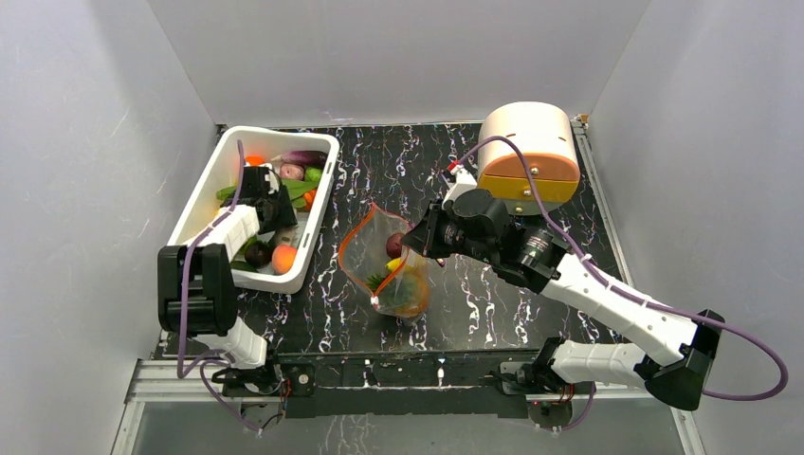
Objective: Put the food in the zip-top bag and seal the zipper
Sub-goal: Pick up the fake fish from the bin.
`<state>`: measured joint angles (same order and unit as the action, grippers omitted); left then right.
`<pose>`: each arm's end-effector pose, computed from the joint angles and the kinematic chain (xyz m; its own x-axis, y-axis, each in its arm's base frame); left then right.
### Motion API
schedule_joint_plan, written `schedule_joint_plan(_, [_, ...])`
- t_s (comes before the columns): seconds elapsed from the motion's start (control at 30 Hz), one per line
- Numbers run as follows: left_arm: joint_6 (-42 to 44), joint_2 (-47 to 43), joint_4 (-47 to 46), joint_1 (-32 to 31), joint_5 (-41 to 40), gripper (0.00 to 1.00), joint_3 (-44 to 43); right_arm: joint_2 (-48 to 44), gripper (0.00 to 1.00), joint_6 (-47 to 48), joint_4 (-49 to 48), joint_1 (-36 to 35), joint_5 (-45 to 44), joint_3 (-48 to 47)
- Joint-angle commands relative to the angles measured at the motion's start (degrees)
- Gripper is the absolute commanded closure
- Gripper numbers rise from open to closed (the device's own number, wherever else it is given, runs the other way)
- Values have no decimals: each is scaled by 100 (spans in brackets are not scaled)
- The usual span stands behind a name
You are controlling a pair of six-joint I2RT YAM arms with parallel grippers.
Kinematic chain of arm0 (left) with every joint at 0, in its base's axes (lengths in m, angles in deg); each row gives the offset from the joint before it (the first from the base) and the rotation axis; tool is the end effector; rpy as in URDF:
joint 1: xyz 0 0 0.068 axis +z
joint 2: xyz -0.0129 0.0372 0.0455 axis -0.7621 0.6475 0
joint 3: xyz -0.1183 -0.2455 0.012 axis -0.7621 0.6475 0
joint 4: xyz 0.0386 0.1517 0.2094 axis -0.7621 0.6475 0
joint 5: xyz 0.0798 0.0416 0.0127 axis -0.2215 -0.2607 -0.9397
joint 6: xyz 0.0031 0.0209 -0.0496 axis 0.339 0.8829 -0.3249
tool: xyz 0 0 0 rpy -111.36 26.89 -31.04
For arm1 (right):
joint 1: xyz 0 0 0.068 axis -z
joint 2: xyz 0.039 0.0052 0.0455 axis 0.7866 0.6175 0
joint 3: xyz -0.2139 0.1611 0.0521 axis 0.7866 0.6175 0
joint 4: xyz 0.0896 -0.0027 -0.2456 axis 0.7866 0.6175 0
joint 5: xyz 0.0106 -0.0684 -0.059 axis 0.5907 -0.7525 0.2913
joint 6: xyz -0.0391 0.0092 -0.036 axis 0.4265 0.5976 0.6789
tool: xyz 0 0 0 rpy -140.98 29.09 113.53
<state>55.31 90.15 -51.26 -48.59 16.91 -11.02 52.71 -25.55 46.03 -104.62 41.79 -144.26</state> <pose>0.3383 0.0071 0.1973 -0.7162 -0.2318 -0.6583 -0.1955 0.9721 -0.1296 0.1502 0.1946 0.3644 -0.7317 0.1762 -0.6584 -0.3619 0.7182 0.5944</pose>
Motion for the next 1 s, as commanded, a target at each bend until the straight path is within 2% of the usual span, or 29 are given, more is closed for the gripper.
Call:
schedule_joint_plan(0.0, [9, -735, 351, 22, -184, 84, 83, -231, 100, -60, -445, 20, 11, -47])
schedule_joint_plan(0.53, [-6, -2463, 835, 11, -12, 85, 39, -460, 100, -206, -499, 19, 54, 210])
schedule_joint_plan(0.97, [11, -3513, 473, 10, 865, 87, -131, -381, 100, -226, -637, 16, 88, 237])
